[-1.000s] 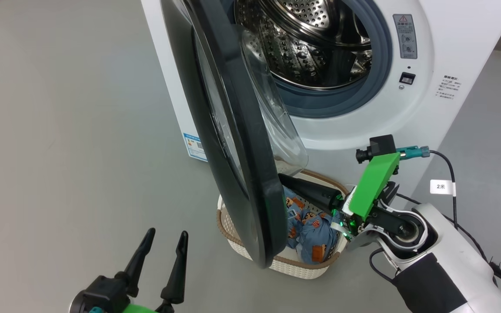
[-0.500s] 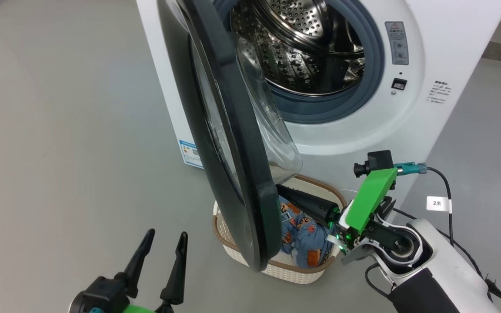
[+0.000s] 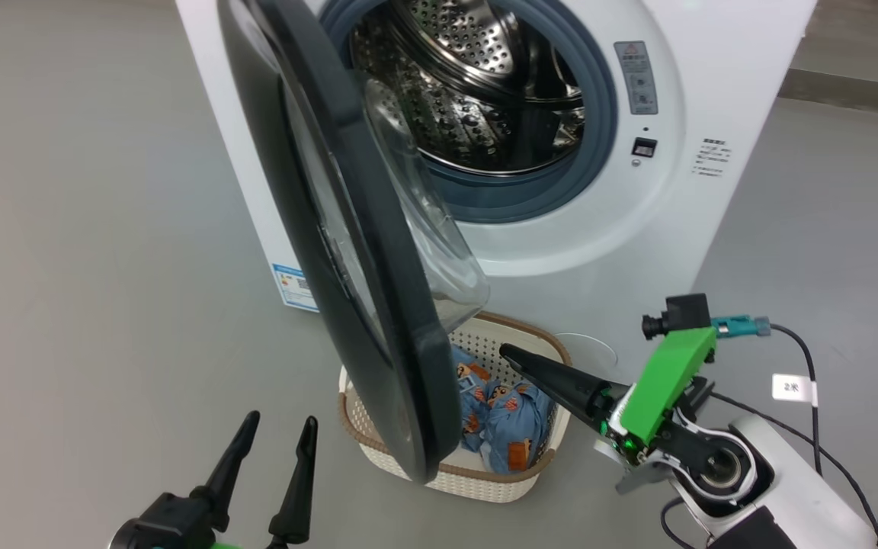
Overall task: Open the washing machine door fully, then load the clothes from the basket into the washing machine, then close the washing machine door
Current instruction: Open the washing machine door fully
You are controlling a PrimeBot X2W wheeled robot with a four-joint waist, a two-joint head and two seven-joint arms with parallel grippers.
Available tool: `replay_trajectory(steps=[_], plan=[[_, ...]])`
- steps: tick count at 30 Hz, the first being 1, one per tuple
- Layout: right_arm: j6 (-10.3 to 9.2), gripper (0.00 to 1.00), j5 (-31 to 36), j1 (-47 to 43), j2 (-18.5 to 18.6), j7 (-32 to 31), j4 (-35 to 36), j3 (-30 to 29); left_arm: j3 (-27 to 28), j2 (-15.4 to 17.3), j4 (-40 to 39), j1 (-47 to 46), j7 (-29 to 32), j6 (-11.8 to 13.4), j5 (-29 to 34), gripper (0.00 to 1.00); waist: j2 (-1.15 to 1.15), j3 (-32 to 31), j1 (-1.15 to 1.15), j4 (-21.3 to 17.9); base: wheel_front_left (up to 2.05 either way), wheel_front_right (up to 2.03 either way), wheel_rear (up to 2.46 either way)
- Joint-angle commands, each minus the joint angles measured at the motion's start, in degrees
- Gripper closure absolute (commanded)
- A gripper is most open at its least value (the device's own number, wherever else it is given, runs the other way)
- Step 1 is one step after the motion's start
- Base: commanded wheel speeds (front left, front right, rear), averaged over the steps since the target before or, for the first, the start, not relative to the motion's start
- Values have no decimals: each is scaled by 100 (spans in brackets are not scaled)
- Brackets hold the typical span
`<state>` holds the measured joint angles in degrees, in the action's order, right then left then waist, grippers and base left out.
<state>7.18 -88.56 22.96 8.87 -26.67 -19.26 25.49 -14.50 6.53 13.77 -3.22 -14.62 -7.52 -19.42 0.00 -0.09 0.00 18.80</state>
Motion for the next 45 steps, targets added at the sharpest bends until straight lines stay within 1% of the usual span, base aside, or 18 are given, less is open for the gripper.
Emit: replay_trajectory(steps=[1, 8, 15, 19, 28, 39, 42, 45], plan=[[31, 0, 67, -5, 9, 52, 163, 50, 210, 98, -111, -87, -38, 3, -1, 0, 0, -18, 0, -65, 0, 0, 0], [31, 0, 133, -283, 283, 387, 357, 133, 308, 128, -138, -36, -38, 3, -3, 0, 0, -30, 0, -259, 0, 0, 0], [31, 0, 226, -593, 554, 927, 464, 245, 423, 140, -171, 34, -38, 3, -5, 0, 0, -44, 0, -429, 0, 0, 0], [31, 0, 347, -769, 708, 1370, 431, 364, 491, 163, -194, 85, -38, 3, -18, 0, 0, -45, 0, -523, 0, 0, 0], [31, 0, 390, -1107, 1022, 2429, 276, 538, 642, 150, -226, 152, -38, 3, -15, 0, 0, -46, 0, -700, 0, 0, 0], [31, 0, 565, -1268, 1460, 3808, 76, 762, 751, 121, -253, 219, -38, 3, -1, 0, 0, -57, 0, -914, 0, 0, 0], [31, 0, 706, -1295, 1569, 4046, 13, 813, 763, 123, -256, 231, -38, 3, 2, 0, 0, -68, 0, -952, 0, 0, 0], [31, 0, 869, -1312, 1636, 4126, -40, 819, 764, 127, -259, 235, -38, 3, 3, 0, 0, -75, 0, -971, 0, 0, 0]])
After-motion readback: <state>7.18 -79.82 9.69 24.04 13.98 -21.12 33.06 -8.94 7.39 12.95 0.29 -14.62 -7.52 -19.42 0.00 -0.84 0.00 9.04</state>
